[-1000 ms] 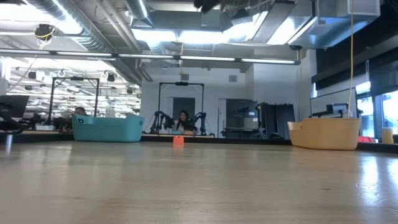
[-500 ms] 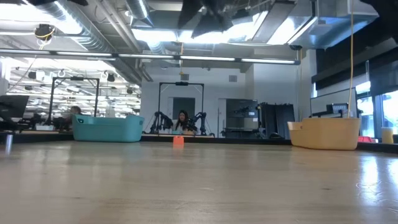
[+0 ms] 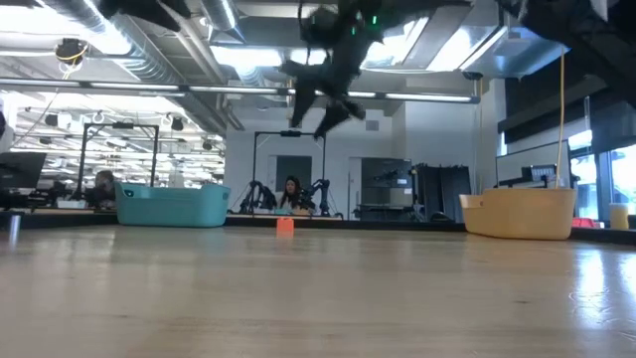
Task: Sort & place blocks by color
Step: Put the orange game piece into the yellow bin
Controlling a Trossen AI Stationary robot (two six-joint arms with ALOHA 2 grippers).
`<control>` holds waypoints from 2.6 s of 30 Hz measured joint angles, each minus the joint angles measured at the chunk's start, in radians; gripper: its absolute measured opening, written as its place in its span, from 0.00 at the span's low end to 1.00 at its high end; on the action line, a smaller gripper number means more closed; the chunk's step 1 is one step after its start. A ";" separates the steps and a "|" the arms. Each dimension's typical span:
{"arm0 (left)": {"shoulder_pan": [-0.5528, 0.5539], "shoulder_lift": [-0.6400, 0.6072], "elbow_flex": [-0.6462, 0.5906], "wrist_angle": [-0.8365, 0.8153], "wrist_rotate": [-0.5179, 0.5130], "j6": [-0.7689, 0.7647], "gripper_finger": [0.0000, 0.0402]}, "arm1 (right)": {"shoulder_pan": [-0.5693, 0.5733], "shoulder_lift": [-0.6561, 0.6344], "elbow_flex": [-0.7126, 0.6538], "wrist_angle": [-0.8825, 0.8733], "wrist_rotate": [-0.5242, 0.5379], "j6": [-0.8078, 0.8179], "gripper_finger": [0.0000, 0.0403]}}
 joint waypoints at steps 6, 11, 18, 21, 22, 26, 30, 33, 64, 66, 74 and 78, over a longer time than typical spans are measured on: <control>0.197 0.024 0.000 0.176 0.157 0.227 0.42 | -0.058 0.069 0.000 0.010 -0.070 -0.005 0.66; 0.355 0.071 0.000 0.206 0.332 0.293 0.42 | -0.072 0.137 0.000 0.083 -0.150 -0.004 0.66; 0.503 0.159 0.000 0.203 0.557 0.295 0.42 | -0.071 0.200 0.000 0.191 -0.146 0.007 0.66; 0.523 0.195 0.000 0.206 0.583 0.297 0.42 | -0.072 0.220 0.000 0.204 -0.109 0.027 0.66; 0.526 0.205 0.000 0.212 0.584 0.297 0.42 | -0.072 0.227 0.000 0.204 -0.091 0.026 0.66; 0.529 0.229 0.000 0.250 0.587 0.337 0.42 | -0.072 0.244 0.000 0.213 -0.063 0.025 0.66; 0.529 0.231 0.000 0.283 0.588 0.347 0.42 | -0.072 0.253 0.000 0.244 -0.054 0.036 0.66; 0.529 0.231 0.000 0.291 0.588 0.347 0.42 | -0.072 0.266 0.001 0.247 -0.052 0.053 0.66; 0.530 0.230 0.000 0.307 0.584 0.365 0.42 | -0.158 0.247 0.202 -0.068 -0.180 -1.015 0.66; 0.533 0.230 0.000 0.306 0.584 0.365 0.42 | -0.177 0.260 0.202 -0.066 -0.254 -1.034 0.66; 0.556 0.230 0.000 0.306 0.576 0.340 0.42 | -0.177 0.324 0.202 -0.053 -0.362 -1.128 0.66; 0.570 0.229 0.000 0.307 0.577 0.338 0.42 | -0.158 0.360 0.202 -0.023 -0.358 -1.183 0.66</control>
